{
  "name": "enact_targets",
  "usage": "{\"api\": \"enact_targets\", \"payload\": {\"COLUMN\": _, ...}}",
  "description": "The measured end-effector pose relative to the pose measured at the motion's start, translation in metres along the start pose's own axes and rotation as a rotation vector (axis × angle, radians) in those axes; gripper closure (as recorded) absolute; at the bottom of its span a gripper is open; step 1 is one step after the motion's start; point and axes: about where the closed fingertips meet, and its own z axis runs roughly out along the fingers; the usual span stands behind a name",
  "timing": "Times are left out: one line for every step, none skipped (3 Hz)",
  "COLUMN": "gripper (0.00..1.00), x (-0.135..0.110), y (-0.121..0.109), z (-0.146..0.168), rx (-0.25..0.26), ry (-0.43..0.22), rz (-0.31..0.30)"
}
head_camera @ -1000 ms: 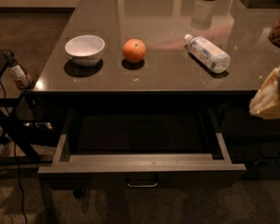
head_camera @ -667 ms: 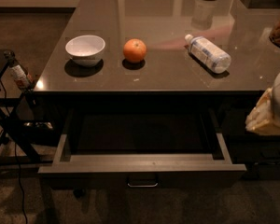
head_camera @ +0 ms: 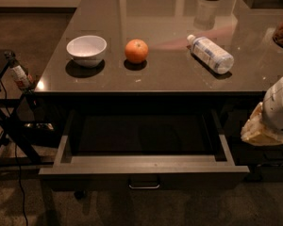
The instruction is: Close top drawer
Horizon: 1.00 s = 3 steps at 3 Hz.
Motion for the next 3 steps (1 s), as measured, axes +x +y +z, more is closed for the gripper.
{"api": "enact_targets", "payload": {"gripper": 1.0, "x": 0.003, "y": 0.025, "z": 0.023, "rx": -0.044, "ry": -0.029, "rz": 0.016}}
{"api": "enact_targets", "payload": {"gripper": 1.0, "x": 0.005, "y": 0.057, "z": 0.067, "rx": -0.117, "ry": -0.042, "rz": 0.041}}
{"api": "enact_targets", "payload": {"gripper": 1.0, "x": 0.006, "y": 0.085, "z": 0.107, "rx": -0.189, "ry": -0.037, "rz": 0.061}}
